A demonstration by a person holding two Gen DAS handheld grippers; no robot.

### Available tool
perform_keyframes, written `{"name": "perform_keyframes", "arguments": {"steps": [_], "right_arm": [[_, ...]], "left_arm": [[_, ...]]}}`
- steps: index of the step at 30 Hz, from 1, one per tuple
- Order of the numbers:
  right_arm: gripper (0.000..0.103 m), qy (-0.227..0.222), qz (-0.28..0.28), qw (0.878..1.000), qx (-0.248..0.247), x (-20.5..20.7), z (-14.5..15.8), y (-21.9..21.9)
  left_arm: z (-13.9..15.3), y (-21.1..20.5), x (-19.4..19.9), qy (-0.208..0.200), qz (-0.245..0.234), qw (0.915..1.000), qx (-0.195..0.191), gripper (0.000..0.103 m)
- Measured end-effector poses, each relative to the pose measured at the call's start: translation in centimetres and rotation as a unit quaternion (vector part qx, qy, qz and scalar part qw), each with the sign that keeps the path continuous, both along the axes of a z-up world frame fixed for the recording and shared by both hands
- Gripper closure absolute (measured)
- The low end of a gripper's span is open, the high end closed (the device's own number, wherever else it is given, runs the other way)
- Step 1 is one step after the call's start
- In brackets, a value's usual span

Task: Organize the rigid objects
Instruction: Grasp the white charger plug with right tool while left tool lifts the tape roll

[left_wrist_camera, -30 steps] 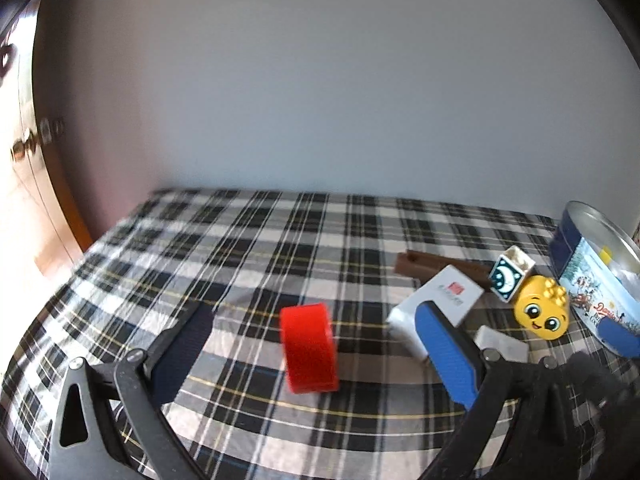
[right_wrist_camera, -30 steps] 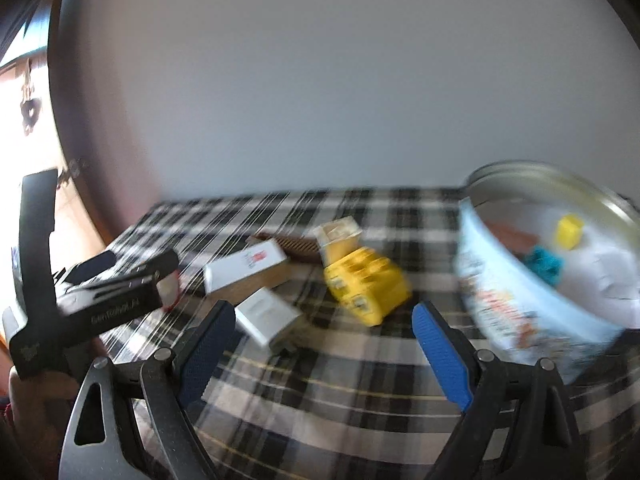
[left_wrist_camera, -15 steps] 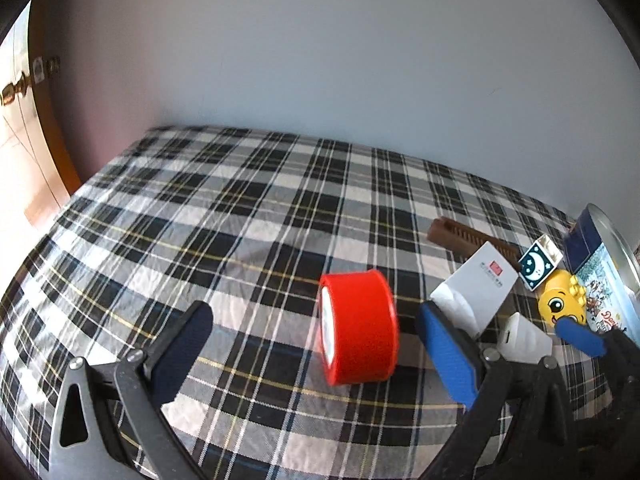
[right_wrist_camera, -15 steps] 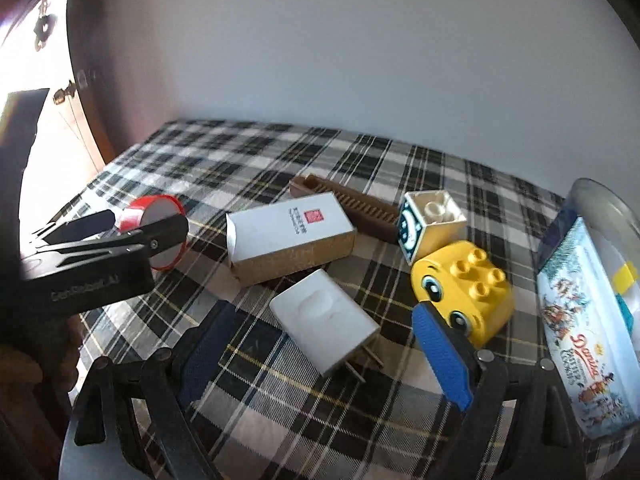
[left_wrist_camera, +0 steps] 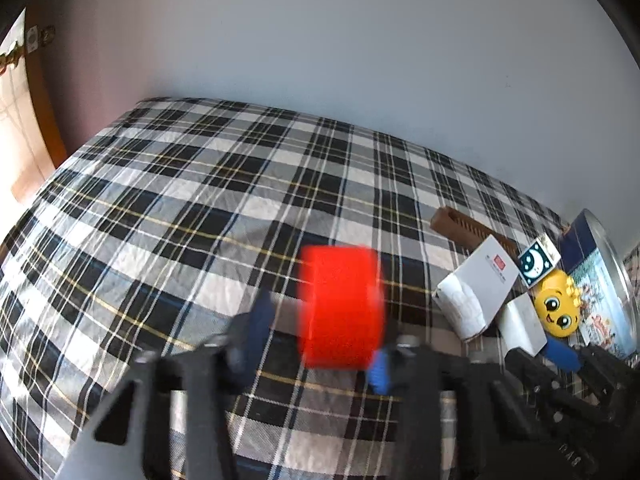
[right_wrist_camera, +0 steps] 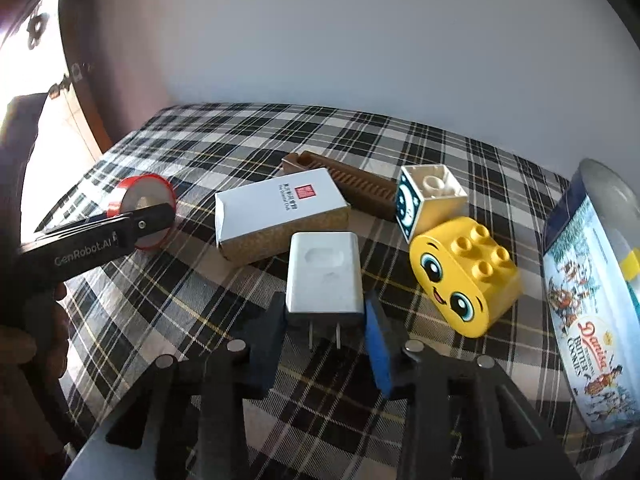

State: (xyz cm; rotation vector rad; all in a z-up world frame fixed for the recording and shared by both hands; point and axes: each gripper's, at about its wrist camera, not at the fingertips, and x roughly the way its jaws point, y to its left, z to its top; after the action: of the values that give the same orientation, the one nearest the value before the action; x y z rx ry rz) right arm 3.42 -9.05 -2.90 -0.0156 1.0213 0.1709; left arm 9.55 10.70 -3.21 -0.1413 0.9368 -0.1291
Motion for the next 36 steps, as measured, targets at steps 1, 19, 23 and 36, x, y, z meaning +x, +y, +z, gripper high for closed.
{"name": "perform_keyframes", "arguments": {"steps": [1,19,23,36], "right_arm": [[0.063,0.000,-0.003,1.000,0.005,0.0,0.0,-0.2],[0.063,-0.154,-0.039,0.985,0.071,-3.3,5.6,-3.1],[0.063,-0.172,-0.047,0.981,0.082,-3.8,6.4,-3.7],[0.063,-0.202,-0.075,0.973,0.083,-5.1,8.0,-5.4]], "left_arm": [[0.0,-0.1,-0.1,0.001,-0.008,1.0000,-0.003,0.081],[4.8,-3.2,-4.2,-0.172,-0.054,0.9835,-0.016,0.081],[4.9,-3.7,-4.5,-0.175,-0.053,0.9830,-0.020,0.081],[5.0,-4.7,-5.1,-0.191,-0.029,0.9810,0.015,0.081]]}}
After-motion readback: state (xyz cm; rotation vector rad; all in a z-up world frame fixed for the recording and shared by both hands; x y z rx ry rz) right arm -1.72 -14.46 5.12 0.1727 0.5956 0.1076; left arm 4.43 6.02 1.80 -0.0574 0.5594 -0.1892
